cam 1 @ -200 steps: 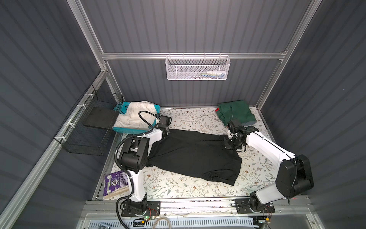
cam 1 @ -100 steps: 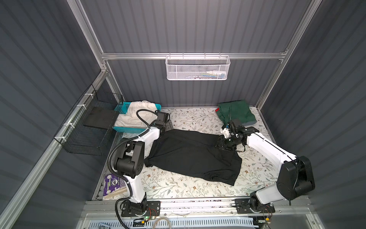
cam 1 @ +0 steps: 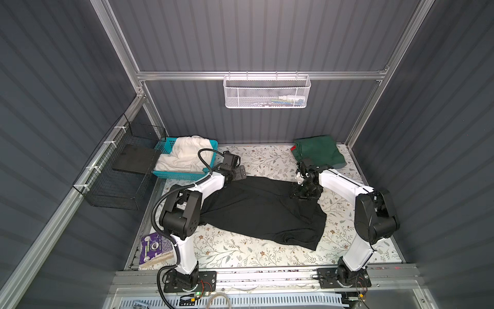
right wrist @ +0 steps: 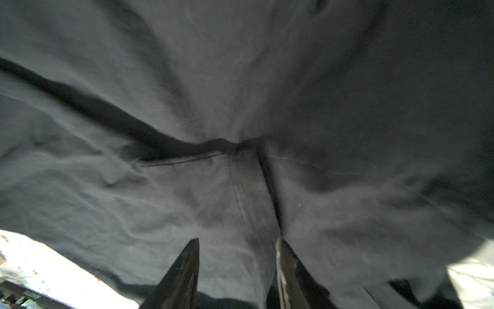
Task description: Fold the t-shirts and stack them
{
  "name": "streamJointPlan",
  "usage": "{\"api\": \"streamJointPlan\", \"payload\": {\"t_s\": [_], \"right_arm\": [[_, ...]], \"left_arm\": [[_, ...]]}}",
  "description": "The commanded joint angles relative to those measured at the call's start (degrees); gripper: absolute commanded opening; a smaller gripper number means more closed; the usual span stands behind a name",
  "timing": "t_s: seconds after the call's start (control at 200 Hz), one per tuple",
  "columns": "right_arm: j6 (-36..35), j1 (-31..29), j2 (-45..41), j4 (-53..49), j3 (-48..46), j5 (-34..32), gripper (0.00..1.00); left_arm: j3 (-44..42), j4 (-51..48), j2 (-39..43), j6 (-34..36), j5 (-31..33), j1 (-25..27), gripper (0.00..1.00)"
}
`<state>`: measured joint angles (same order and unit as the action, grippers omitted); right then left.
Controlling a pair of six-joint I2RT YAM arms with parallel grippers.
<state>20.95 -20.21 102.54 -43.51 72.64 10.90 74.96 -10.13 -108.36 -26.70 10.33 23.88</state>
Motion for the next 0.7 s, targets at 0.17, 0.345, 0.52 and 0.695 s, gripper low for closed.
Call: {"api": "streamJointPlan", "payload": {"t_s": [0.17,0.345,0.52,0.695], "right_arm": [[-0.37,-1.20,6.09,3.13,0.65,-1.20,0.42],[-1.10,-2.30,6.65,3.69,0.50,-2.15,0.19],[-0.26,-3.96,3.40,3.77,-0.71,-4.01,0.00],[0.06,-7.15,0.55,2.00,-1.43,-6.37,0.00]], "left_arm": [[-0.31,-0.92,0.91,-0.66,-2.41,-0.15,1.00],[-1.31,-1.03,1.45,-0.46,-2.58,-0.15,1.00],[-1.66,-1.37,1.32,-0.76,-2.69,-0.15,1.00],[-1.87,-1.81,1.85,-0.74,-1.97,-0.15,1.00]]}}
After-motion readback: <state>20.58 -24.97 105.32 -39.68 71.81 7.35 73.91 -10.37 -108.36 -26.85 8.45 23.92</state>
